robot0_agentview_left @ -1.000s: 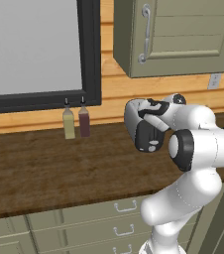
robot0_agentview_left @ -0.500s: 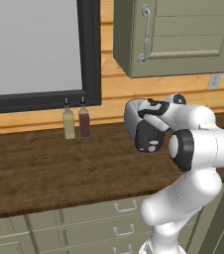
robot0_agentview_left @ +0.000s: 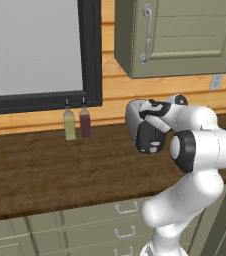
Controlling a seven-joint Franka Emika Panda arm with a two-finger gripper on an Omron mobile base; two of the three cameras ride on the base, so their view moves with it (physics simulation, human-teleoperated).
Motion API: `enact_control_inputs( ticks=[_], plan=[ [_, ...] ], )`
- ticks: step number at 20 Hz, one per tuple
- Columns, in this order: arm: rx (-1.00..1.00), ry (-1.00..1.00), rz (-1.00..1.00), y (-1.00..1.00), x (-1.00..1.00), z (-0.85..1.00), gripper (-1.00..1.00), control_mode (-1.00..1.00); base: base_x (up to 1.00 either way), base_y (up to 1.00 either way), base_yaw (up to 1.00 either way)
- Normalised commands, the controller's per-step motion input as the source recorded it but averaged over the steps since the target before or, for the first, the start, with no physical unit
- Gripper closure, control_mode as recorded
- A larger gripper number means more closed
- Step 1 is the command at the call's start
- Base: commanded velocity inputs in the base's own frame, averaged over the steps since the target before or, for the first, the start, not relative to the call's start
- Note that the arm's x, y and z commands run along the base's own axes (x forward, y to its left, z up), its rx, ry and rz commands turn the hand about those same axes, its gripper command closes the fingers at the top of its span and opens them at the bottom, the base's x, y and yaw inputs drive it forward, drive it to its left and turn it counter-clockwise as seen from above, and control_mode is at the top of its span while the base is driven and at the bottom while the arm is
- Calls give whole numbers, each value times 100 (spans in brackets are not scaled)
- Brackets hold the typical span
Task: Start the toaster. Once the lever pops up, take the bread to the plate on the dining counter.
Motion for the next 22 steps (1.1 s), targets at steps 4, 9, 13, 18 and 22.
enact_control_inputs(
  ticks=[4, 9, 13, 18, 22],
  plan=[
    [0, 0, 0, 0, 0, 0, -100, -100, 0, 0, 0],
    [0, 0, 0, 0, 0, 0, -100, -100, 0, 0, 0],
    [0, 0, 0, 0, 0, 0, -100, -100, 0, 0, 0],
    [0, 0, 0, 0, 0, 0, -100, -100, 0, 0, 0],
    [0, 0, 0, 0, 0, 0, -100, -100, 0, 0, 0]
  ],
)
